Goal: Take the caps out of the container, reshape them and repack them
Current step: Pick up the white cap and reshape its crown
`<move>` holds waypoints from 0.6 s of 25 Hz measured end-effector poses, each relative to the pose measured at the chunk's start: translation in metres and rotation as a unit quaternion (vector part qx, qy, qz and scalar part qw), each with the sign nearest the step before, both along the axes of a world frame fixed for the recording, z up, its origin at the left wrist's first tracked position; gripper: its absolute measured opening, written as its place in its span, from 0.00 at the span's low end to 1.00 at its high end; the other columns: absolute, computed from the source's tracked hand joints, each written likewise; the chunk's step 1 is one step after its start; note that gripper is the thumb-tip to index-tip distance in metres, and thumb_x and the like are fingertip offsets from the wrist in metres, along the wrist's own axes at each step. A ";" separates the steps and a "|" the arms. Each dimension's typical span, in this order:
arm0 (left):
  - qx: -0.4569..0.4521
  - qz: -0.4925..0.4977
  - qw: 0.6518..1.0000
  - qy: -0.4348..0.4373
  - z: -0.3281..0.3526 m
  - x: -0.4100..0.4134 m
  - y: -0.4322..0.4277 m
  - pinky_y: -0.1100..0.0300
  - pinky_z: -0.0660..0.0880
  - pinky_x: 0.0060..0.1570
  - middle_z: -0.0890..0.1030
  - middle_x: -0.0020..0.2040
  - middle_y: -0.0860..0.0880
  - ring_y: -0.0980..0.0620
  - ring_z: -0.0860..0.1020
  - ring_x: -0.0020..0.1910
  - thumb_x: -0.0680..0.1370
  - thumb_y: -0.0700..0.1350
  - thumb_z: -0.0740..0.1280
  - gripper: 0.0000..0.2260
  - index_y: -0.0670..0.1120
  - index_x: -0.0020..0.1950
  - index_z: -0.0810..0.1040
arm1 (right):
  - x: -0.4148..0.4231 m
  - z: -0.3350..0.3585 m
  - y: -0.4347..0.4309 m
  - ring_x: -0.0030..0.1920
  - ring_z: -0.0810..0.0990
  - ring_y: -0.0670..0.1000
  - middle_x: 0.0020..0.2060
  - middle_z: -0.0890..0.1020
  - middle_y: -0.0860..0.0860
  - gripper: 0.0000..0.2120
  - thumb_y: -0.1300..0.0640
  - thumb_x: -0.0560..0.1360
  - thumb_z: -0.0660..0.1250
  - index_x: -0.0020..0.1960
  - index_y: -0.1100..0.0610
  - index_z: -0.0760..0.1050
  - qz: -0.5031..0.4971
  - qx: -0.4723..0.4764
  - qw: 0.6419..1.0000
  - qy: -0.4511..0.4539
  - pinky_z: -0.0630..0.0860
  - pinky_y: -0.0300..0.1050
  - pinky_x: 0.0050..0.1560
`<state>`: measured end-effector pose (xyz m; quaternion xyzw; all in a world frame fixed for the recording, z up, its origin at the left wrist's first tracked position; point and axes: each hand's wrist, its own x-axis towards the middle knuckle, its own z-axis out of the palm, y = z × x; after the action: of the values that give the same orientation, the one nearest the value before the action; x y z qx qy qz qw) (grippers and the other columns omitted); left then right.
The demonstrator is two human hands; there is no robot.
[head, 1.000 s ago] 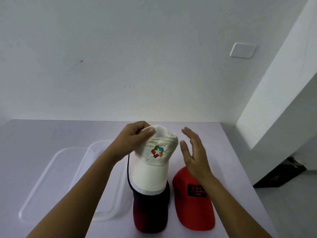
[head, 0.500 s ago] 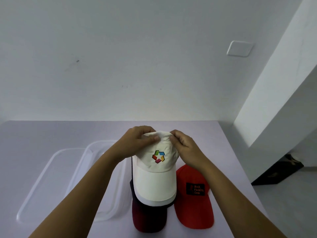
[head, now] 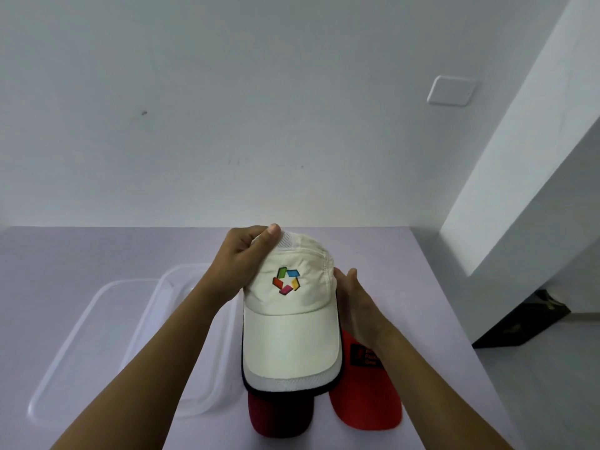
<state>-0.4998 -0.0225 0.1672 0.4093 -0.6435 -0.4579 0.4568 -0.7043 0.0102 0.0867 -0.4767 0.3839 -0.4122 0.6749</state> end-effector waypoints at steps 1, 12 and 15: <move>0.000 0.003 1.000 -0.003 -0.001 -0.001 -0.001 0.56 0.77 0.34 0.80 0.31 0.43 0.48 0.80 0.32 0.76 0.54 0.62 0.22 0.36 0.35 0.76 | 0.002 -0.002 0.001 0.70 0.69 0.54 0.69 0.72 0.53 0.52 0.22 0.56 0.64 0.71 0.51 0.64 0.001 0.018 0.999 -0.027 0.63 0.59 0.72; -0.061 0.116 0.979 -0.157 -0.022 -0.011 -0.017 0.66 0.70 0.38 0.77 0.38 0.50 0.54 0.75 0.38 0.80 0.51 0.59 0.12 0.46 0.42 0.74 | 0.019 -0.004 0.010 0.62 0.77 0.61 0.63 0.77 0.60 0.29 0.51 0.66 0.75 0.65 0.56 0.74 -0.057 0.076 0.972 -0.216 0.75 0.57 0.60; 0.240 0.029 0.970 0.009 -0.034 -0.014 -0.006 0.53 0.76 0.52 0.75 0.58 0.50 0.49 0.76 0.56 0.78 0.60 0.56 0.16 0.52 0.58 0.70 | 0.015 -0.002 0.006 0.62 0.77 0.59 0.63 0.77 0.58 0.34 0.52 0.63 0.77 0.67 0.55 0.72 -0.111 0.070 0.953 -0.274 0.78 0.55 0.57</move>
<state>-0.5139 -0.0283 0.1337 0.5214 -0.4985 -0.5891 0.3642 -0.6890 0.0162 0.0847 -0.2518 0.2624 -0.5713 0.7358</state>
